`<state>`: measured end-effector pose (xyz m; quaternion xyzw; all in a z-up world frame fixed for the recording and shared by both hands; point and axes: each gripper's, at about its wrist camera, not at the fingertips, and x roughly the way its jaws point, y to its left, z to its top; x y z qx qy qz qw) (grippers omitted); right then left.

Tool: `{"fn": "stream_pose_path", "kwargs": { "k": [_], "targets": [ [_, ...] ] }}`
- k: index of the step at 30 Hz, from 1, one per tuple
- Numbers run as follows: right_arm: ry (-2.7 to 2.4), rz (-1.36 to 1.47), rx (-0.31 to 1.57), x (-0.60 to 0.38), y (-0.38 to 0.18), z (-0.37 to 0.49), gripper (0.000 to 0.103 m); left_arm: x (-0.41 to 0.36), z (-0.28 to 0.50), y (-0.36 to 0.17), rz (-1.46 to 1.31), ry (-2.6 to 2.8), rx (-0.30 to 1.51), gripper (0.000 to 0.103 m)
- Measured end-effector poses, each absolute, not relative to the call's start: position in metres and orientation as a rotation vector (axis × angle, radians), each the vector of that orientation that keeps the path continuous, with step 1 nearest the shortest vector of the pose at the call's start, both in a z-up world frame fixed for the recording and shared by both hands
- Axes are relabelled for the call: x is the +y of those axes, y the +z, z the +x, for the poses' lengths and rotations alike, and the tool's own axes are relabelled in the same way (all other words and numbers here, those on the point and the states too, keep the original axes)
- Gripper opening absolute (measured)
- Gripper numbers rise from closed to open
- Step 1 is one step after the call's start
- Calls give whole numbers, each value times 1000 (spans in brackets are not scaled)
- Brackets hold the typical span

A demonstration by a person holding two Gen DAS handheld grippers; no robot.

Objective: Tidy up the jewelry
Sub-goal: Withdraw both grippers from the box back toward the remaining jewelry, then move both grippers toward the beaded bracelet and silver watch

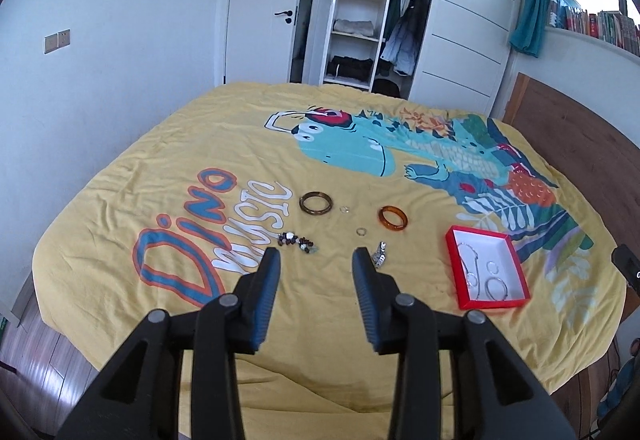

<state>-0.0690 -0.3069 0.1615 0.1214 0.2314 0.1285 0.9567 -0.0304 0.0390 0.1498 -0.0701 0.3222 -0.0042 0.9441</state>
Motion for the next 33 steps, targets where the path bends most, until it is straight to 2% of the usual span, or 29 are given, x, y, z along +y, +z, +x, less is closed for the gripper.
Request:
{"fn": "stream_pose_path", "kwargs": {
  "k": [9, 33],
  "targets": [
    [257, 224, 524, -291, 149, -54, 52, 60, -21, 132, -208, 7, 683, 36],
    [257, 212, 762, -257, 48, 36, 53, 83, 56, 3, -259, 65, 921, 36]
  ]
}}
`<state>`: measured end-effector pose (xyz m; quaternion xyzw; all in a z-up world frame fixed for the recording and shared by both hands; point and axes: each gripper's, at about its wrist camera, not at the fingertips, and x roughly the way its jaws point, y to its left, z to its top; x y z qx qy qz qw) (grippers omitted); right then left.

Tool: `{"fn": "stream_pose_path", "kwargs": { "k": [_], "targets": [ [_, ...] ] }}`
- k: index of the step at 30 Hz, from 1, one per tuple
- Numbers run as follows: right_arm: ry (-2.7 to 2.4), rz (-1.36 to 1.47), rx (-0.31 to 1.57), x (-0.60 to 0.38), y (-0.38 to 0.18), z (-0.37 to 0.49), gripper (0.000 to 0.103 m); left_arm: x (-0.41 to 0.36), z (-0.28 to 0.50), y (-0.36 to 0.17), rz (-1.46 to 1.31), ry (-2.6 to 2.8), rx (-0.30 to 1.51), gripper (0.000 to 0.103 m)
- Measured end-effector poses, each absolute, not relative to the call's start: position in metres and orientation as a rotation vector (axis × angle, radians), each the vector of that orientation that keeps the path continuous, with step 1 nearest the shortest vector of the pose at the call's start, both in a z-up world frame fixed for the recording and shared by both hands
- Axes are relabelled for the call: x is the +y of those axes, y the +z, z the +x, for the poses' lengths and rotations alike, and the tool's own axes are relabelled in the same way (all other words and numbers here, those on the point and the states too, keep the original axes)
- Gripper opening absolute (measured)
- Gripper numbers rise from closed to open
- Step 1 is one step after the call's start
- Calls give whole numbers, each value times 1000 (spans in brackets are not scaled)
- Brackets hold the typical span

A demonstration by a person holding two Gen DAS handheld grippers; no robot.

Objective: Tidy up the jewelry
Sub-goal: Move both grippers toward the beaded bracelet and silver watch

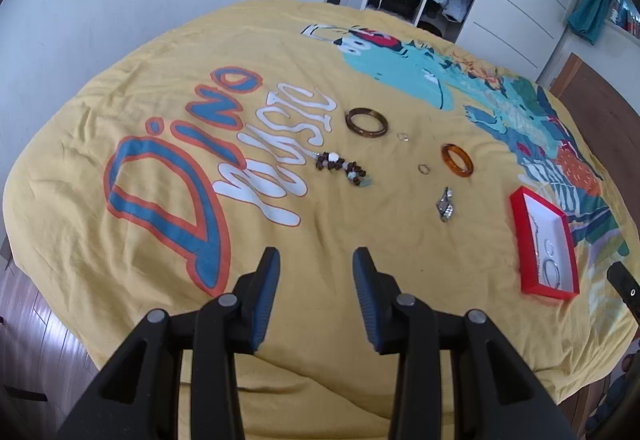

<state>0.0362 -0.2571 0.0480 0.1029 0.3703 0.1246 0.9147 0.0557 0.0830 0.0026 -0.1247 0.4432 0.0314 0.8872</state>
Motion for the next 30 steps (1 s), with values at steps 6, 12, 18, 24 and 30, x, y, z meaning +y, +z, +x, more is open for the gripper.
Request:
{"fn": "stream_pose_path", "kwargs": {
  "k": [6, 12, 18, 24, 30],
  "targets": [
    [281, 212, 845, -244, 17, 71, 53, 81, 88, -22, -277, 46, 967, 36],
    [308, 211, 912, -229, -14, 115, 53, 78, 126, -40, -299, 33, 989, 41],
    [337, 222, 970, -214, -45, 156, 54, 75, 170, -56, -348, 14, 1003, 47],
    [362, 231, 1013, -203, -74, 188, 54, 68, 213, -76, -396, -4, 1036, 47],
    [371, 250, 1040, -197, -96, 215, 55, 59, 246, -101, -391, 24, 1072, 47]
  ]
}}
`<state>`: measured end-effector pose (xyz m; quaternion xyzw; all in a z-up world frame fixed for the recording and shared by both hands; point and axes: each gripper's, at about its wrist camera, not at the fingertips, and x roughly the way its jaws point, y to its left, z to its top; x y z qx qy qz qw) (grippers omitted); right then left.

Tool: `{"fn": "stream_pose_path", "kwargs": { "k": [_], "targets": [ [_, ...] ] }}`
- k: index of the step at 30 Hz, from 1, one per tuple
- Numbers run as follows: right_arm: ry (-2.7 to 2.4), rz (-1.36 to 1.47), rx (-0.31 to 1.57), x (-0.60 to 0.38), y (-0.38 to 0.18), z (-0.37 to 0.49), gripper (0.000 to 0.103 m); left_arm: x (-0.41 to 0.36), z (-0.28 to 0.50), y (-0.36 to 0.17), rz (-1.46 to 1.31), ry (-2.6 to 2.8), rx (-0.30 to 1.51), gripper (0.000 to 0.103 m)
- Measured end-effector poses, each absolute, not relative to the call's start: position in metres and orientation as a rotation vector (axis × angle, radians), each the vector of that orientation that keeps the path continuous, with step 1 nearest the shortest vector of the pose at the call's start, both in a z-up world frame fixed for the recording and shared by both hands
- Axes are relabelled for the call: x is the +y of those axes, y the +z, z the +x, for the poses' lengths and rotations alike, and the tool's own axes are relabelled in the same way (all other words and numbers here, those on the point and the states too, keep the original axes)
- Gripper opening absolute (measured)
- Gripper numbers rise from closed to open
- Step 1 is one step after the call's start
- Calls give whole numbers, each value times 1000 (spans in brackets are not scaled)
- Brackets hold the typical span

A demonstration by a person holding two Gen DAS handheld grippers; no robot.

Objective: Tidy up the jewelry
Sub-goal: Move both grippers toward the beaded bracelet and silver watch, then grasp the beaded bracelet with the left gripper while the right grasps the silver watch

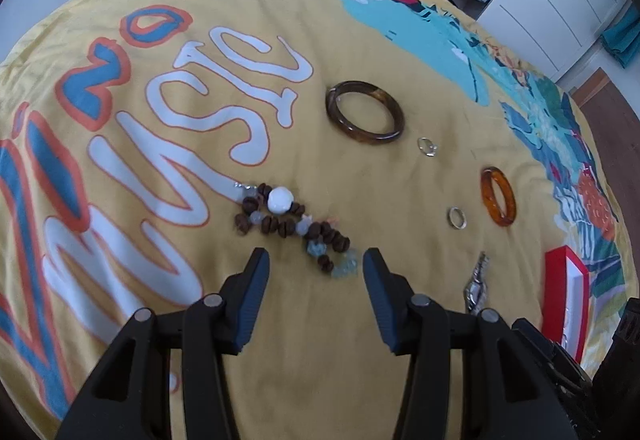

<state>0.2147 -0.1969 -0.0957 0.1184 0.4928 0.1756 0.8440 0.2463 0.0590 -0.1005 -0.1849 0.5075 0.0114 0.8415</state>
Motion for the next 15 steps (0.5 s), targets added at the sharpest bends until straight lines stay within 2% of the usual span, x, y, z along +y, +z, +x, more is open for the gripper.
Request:
{"fn": "stream_pose_path", "kwargs": {
  "k": [13, 15],
  "targets": [
    [393, 252, 1060, -175, -131, 252, 55, 56, 279, -128, -268, 96, 1084, 46],
    [395, 233, 1052, -171, -132, 253, 53, 54, 279, -129, -247, 103, 1073, 44]
  ]
}}
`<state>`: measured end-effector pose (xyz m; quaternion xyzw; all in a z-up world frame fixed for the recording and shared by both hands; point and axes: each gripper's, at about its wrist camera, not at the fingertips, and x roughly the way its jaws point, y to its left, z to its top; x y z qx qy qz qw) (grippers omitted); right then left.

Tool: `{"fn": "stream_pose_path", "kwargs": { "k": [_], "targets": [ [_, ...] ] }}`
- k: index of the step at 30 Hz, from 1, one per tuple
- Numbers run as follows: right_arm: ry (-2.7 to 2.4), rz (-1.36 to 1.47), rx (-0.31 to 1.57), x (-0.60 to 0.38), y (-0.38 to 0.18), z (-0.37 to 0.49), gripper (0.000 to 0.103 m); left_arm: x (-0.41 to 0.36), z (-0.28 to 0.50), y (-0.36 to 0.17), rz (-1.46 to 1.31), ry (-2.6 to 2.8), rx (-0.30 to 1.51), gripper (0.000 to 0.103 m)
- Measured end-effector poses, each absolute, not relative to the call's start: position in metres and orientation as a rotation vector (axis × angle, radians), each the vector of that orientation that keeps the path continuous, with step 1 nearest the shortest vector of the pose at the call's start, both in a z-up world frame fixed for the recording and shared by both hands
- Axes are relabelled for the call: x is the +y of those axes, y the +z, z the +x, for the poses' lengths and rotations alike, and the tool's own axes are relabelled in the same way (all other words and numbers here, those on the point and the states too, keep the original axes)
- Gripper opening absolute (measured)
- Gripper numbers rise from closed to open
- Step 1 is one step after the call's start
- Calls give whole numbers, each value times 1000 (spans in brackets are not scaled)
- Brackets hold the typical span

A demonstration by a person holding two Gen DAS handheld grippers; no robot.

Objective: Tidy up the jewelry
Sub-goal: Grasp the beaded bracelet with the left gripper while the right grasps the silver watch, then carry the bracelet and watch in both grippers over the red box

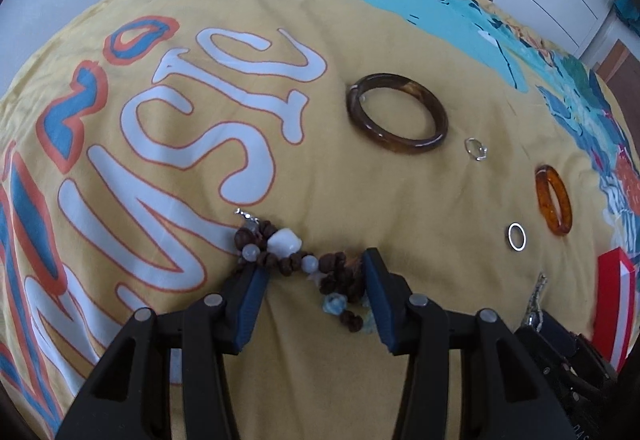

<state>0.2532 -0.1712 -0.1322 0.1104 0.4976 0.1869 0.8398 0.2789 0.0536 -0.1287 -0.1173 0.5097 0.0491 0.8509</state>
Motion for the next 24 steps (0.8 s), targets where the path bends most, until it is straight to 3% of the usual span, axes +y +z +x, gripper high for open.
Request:
{"fn": "stream_pose_path", "kwargs": {
  "k": [5, 7, 24],
  "targets": [
    [372, 223, 1033, -178, -136, 249, 31, 49, 276, -129, -200, 123, 1050, 30],
    [373, 231, 1034, -182, -137, 248, 26, 49, 277, -128, -187, 125, 1048, 18],
    [403, 231, 992, -186, -91, 215, 24, 48, 238, -90, -163, 103, 1035, 17]
  ]
}}
